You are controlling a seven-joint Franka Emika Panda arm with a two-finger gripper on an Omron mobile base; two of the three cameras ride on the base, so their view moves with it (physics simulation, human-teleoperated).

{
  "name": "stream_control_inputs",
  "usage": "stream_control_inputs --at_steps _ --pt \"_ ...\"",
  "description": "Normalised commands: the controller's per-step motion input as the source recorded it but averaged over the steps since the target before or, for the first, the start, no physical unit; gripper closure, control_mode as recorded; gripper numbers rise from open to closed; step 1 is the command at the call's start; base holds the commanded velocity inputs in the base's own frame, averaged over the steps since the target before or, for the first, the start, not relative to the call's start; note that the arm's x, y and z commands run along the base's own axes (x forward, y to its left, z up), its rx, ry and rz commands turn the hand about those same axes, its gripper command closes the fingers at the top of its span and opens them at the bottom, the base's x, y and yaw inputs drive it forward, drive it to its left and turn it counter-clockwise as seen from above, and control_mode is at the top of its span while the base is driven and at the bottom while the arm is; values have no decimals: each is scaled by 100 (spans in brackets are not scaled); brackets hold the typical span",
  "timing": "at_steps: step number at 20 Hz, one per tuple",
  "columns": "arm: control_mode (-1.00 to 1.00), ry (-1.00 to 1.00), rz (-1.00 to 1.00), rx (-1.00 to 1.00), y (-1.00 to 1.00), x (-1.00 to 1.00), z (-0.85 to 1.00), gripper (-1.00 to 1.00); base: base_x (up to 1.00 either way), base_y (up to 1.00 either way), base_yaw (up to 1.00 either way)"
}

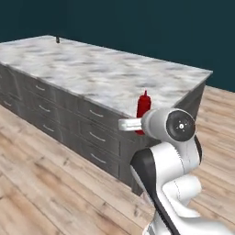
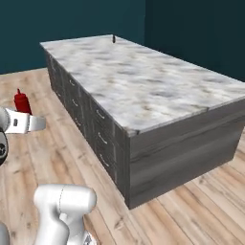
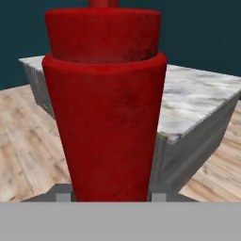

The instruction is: The dining table condiment station is running low on ketchup. Refill the condiment station by opening the cabinet and taking the ketchup from the cabinet and placing it on the dining table.

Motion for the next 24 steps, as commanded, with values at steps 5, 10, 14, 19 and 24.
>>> stream_control_inputs --at_steps 5,10,14,19,24 --pt "100 0 0 0 0 0 0 100 62 -88 -44" --pt "100 0 0 0 0 0 0 100 67 -100 -28" --pt "100 0 0 0 0 0 0 100 82 -100 -21" --pt "100 0 0 0 0 0 0 100 100 -100 -12" --pt "100 0 0 0 0 0 0 100 100 -100 -10"
